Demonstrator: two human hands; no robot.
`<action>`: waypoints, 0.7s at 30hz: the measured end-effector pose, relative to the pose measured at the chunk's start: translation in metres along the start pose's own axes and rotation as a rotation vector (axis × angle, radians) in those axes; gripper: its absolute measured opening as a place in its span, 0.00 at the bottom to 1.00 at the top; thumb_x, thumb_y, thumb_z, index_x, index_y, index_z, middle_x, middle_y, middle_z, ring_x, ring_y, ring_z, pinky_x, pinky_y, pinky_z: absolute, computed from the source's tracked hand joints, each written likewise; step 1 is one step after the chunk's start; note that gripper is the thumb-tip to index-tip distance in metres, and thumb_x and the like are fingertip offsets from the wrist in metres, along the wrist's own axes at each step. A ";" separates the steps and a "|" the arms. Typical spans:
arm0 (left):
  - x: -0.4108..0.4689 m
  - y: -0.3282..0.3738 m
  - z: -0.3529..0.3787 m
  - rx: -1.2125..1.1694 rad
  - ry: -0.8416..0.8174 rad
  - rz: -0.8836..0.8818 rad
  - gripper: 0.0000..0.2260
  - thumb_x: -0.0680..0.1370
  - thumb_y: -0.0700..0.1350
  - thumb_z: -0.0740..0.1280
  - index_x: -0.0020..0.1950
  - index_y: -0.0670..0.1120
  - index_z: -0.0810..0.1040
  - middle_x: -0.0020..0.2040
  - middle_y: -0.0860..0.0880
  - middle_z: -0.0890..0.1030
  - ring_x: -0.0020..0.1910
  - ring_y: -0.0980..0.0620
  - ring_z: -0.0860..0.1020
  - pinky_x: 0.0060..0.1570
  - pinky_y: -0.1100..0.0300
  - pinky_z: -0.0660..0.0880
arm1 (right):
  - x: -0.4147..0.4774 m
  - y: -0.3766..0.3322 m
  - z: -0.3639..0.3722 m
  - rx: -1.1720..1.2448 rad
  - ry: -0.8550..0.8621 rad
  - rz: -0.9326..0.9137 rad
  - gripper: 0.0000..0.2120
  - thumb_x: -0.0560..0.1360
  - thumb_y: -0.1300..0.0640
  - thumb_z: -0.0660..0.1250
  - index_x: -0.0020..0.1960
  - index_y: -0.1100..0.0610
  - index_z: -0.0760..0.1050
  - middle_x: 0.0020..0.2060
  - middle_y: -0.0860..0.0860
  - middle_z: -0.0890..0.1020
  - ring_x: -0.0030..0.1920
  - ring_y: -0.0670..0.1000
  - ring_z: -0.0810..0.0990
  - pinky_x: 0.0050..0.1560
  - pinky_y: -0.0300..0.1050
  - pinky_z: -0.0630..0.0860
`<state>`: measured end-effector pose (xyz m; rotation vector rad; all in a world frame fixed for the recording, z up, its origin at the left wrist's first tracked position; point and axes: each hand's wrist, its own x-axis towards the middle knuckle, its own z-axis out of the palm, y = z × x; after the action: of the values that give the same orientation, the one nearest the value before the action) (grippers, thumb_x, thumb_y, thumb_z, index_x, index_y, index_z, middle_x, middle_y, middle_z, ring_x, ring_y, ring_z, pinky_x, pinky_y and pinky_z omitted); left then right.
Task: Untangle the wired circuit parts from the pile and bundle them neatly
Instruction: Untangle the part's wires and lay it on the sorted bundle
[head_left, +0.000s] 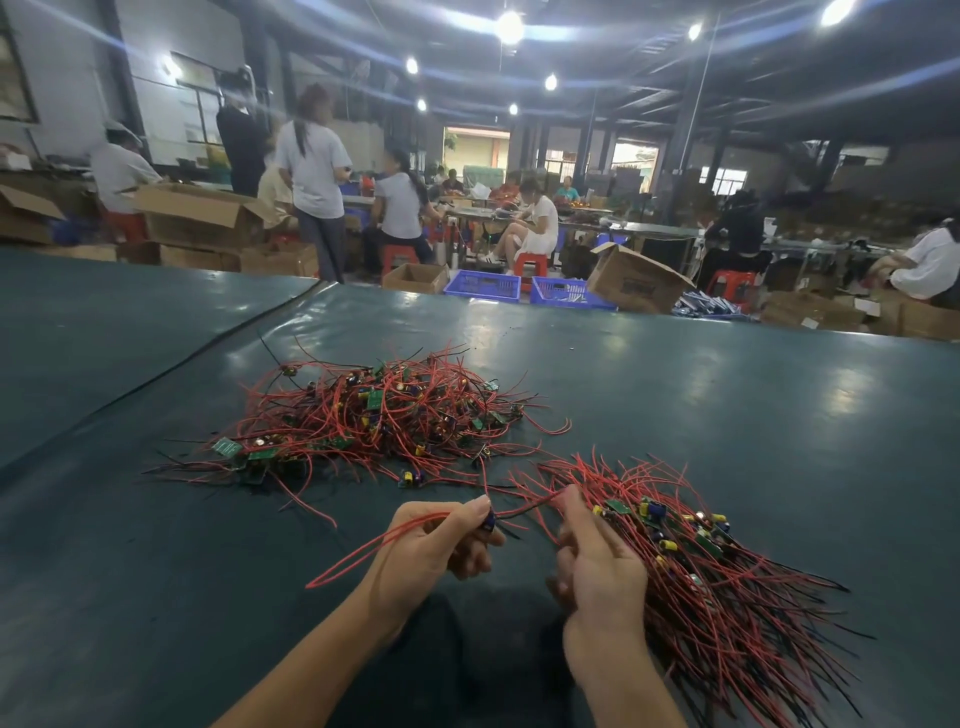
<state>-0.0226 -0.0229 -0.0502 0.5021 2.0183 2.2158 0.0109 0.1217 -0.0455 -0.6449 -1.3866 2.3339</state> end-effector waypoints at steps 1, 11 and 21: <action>0.000 0.000 0.000 0.002 -0.008 -0.007 0.18 0.75 0.56 0.67 0.35 0.43 0.85 0.28 0.45 0.80 0.27 0.52 0.76 0.30 0.64 0.72 | -0.004 0.003 0.004 -0.064 -0.046 0.000 0.12 0.69 0.51 0.75 0.32 0.56 0.82 0.25 0.48 0.77 0.25 0.46 0.70 0.28 0.40 0.68; 0.000 0.001 0.003 0.084 0.018 0.000 0.25 0.71 0.64 0.66 0.31 0.42 0.82 0.29 0.44 0.81 0.28 0.50 0.78 0.34 0.61 0.74 | -0.020 0.006 0.013 -0.177 -0.262 -0.066 0.09 0.77 0.62 0.67 0.44 0.57 0.87 0.37 0.55 0.85 0.37 0.55 0.83 0.41 0.46 0.78; -0.004 0.008 0.007 0.087 0.004 0.068 0.16 0.74 0.51 0.72 0.29 0.44 0.83 0.28 0.44 0.81 0.24 0.51 0.77 0.29 0.63 0.73 | -0.008 0.004 0.009 -0.127 -0.118 0.006 0.16 0.78 0.53 0.67 0.35 0.57 0.86 0.27 0.53 0.75 0.26 0.52 0.72 0.28 0.41 0.70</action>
<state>-0.0160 -0.0187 -0.0425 0.5849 2.1382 2.1752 0.0121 0.1087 -0.0439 -0.5551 -1.5970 2.3369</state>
